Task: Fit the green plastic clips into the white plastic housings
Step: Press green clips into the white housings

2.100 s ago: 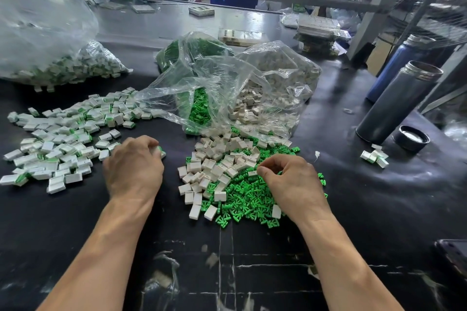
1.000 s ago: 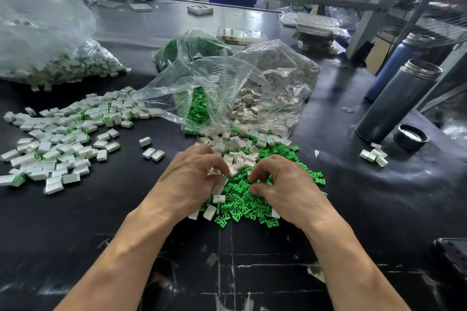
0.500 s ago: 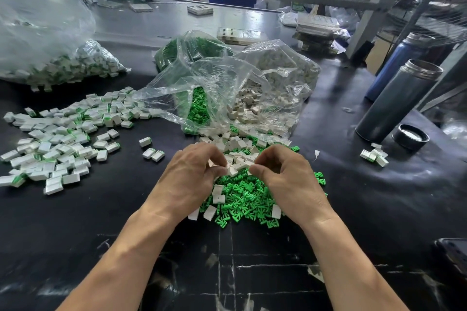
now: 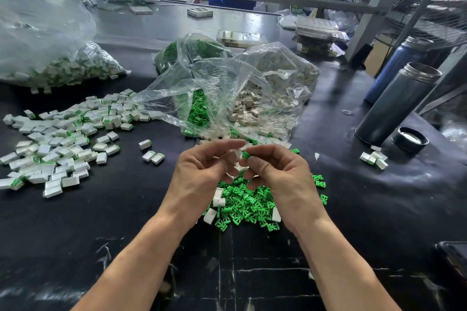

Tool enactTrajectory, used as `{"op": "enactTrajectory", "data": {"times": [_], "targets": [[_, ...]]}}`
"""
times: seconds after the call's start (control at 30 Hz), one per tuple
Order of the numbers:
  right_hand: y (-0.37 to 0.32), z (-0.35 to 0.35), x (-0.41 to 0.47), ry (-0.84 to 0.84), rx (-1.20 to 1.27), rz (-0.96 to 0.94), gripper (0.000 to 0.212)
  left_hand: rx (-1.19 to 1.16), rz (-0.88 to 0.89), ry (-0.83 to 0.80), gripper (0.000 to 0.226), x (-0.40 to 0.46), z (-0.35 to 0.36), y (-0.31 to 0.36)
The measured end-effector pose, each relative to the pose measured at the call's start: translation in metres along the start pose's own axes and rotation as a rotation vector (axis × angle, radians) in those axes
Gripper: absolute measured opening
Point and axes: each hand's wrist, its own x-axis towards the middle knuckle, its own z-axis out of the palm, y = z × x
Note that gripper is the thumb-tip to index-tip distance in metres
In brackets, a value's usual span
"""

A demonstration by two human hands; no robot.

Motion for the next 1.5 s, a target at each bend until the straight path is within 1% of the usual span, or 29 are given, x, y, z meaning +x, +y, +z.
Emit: {"op": "enactTrajectory", "data": {"times": [0.13, 0.23, 0.33, 0.43, 0.5, 0.57, 0.73, 0.8, 0.9, 1.0, 1.1, 1.2, 1.3, 1.37, 1.5], "targets": [[0.001, 0.001, 0.0, 0.013, 0.026, -0.013, 0.013, -0.067, -0.023, 0.055, 0.017, 0.002, -0.002, 0.0], [0.001, 0.001, 0.0, 0.021, 0.017, -0.033, 0.015, -0.192, -0.064, 0.112, 0.027, 0.003, -0.001, 0.002], [0.002, 0.001, 0.0, 0.028, 0.001, -0.064, 0.014, -0.326, -0.116, 0.112, 0.028, 0.004, 0.002, 0.002], [0.003, 0.003, -0.001, 0.041, -0.022, -0.097, 0.011, -0.364, -0.153, 0.085, 0.021, 0.004, 0.004, 0.001], [0.005, 0.005, -0.002, 0.048, -0.041, -0.118, 0.011, -0.349, -0.166, 0.077, 0.014, 0.003, 0.006, -0.001], [0.006, 0.005, -0.003, 0.049, -0.06, -0.13, 0.011, -0.338, -0.171, 0.075, 0.013, 0.003, 0.007, -0.002], [0.006, 0.006, -0.004, 0.056, -0.082, -0.153, 0.011, -0.308, -0.149, 0.069, 0.031, 0.003, 0.007, -0.002], [0.006, 0.005, -0.004, 0.06, -0.104, -0.164, 0.011, -0.292, -0.135, 0.064, 0.033, 0.003, 0.007, -0.003], [0.007, 0.005, -0.004, 0.062, -0.153, -0.168, 0.01, -0.246, -0.112, 0.051, 0.027, 0.003, 0.006, -0.004], [0.006, 0.003, -0.004, 0.046, -0.21, -0.175, 0.01, -0.112, -0.083, 0.043, 0.014, 0.003, 0.005, -0.007], [0.005, 0.0, -0.003, 0.023, -0.246, -0.171, 0.009, -0.045, -0.079, 0.025, 0.014, 0.002, 0.004, -0.007], [0.003, -0.001, -0.001, 0.055, -0.141, -0.119, 0.009, -0.031, -0.077, 0.0, 0.025, 0.001, 0.005, -0.005], [0.002, -0.001, 0.0, 0.065, 0.023, -0.033, 0.006, -0.021, -0.066, -0.004, 0.027, 0.0, 0.008, -0.006], [0.003, -0.001, 0.0, 0.055, 0.02, -0.023, 0.007, -0.004, -0.06, 0.006, 0.025, -0.002, 0.009, -0.007], [0.006, -0.001, 0.0, 0.055, -0.111, -0.053, 0.006, -0.004, -0.069, 0.023, 0.012, -0.002, 0.009, -0.008]]}}
